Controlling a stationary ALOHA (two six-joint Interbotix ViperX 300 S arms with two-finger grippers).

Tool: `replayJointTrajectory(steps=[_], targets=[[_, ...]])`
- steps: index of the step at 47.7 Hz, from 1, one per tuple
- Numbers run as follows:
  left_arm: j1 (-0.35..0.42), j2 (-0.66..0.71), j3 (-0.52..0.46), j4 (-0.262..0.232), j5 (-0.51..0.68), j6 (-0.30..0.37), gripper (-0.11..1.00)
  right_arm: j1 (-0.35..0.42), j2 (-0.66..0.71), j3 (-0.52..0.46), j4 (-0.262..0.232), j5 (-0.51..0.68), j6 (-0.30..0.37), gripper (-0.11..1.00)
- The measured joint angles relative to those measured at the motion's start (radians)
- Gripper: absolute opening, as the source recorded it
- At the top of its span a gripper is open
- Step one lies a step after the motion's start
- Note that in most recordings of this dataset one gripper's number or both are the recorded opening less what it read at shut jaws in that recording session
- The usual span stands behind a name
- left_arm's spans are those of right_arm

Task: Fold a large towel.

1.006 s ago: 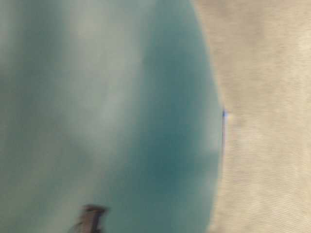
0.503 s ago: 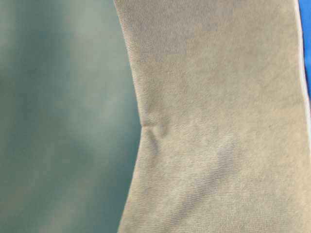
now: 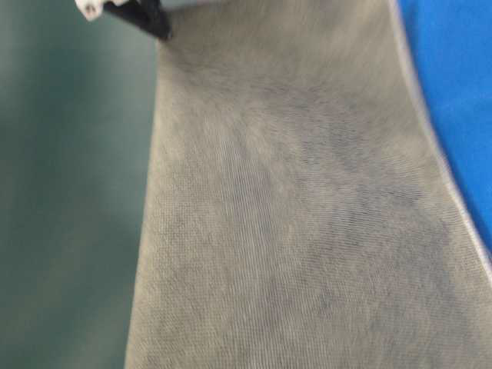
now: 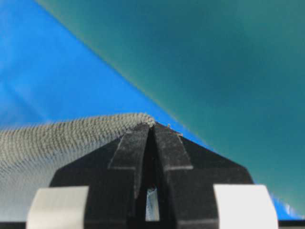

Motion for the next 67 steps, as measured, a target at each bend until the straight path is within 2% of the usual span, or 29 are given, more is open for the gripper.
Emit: replayJointTrajectory(steps=[9, 23, 34, 51, 56, 60, 63, 67], targets=[[-0.069, 0.156, -0.117, 0.002, -0.095, -0.041, 0.03, -0.035, 0.115, -0.097, -0.031, -0.087, 0.0, 0.01], [-0.11, 0.457, -0.463, 0.002, -0.104, -0.041, 0.03, -0.032, 0.23, -0.209, -0.038, -0.124, -0.002, 0.02], [-0.109, 0.643, -0.666, 0.005, -0.081, -0.041, 0.03, -0.025, 0.193, -0.181, -0.038, -0.087, -0.003, 0.02], [-0.106, 0.936, -0.985, 0.005, -0.081, -0.04, 0.03, -0.021, -0.087, -0.008, -0.038, 0.12, -0.025, 0.01], [-0.106, 0.966, -1.02, 0.005, -0.08, -0.04, 0.03, -0.014, -0.126, 0.006, -0.037, 0.155, -0.025, 0.02], [-0.109, 0.965, -1.012, 0.005, -0.067, -0.049, 0.03, -0.008, -0.101, 0.008, -0.035, 0.156, -0.025, 0.01], [-0.109, 0.957, -0.979, 0.005, -0.052, -0.072, 0.03, -0.003, -0.052, 0.005, -0.035, 0.149, -0.025, 0.01], [-0.115, 0.93, -0.887, 0.005, -0.044, -0.147, 0.03, 0.002, 0.044, -0.015, -0.035, 0.117, -0.025, 0.02]])
